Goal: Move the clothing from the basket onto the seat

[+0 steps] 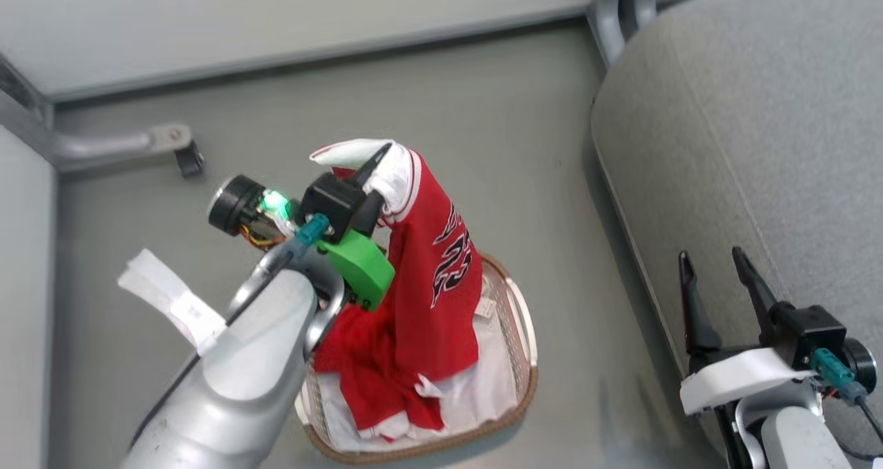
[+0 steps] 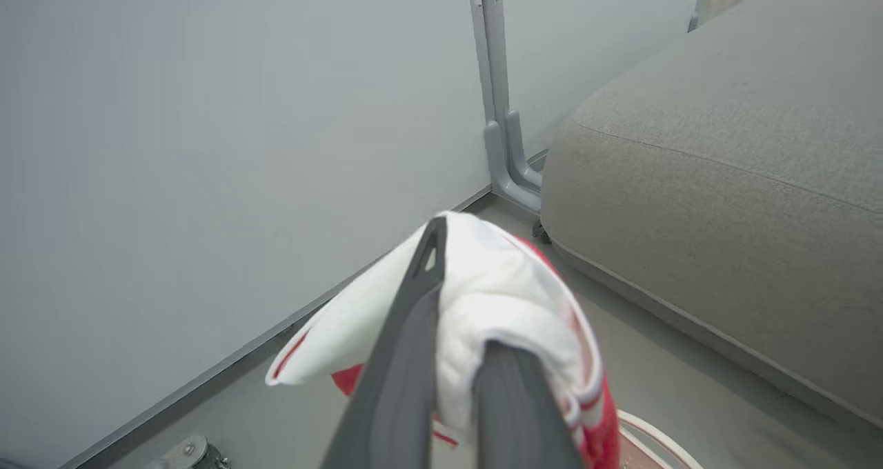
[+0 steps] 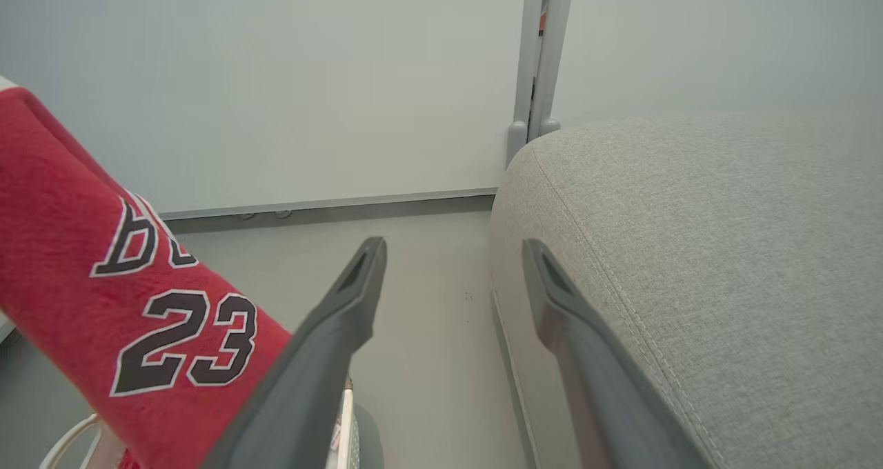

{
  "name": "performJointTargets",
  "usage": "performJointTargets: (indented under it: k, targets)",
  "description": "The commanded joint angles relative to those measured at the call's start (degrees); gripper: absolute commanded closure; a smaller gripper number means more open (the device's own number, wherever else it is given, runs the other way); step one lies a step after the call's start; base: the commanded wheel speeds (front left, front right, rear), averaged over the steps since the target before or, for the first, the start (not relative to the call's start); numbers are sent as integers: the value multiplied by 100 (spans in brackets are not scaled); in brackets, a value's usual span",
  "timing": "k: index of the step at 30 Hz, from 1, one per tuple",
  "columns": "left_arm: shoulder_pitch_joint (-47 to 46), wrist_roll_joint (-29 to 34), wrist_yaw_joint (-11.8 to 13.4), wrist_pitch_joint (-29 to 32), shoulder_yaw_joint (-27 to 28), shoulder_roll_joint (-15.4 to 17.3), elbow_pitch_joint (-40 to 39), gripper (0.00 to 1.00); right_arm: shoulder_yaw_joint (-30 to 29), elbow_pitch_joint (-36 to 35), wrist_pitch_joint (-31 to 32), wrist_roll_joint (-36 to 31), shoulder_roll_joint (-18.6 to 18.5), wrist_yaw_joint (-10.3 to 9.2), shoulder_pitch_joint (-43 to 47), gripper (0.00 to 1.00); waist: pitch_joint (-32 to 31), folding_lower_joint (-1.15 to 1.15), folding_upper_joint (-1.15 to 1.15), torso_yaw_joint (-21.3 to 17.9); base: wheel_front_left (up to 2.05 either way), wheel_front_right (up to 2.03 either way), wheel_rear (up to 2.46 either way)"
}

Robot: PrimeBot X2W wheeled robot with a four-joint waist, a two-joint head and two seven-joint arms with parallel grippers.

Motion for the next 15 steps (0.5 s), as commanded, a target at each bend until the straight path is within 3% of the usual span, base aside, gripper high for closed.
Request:
performJointTargets:
  k: [1,15]
  targets:
    - [-169,-84,-18,111,-24,97,-119,100,24,27,-10,29,-29,-6,159,0,-1222,0,0,534,0,0,0]
    - [-1500,-559,-40,1292,18,476,-517,100,501,66,-11,-4,-28,-5,-14,0,-1377,0,0,306,0,0,0]
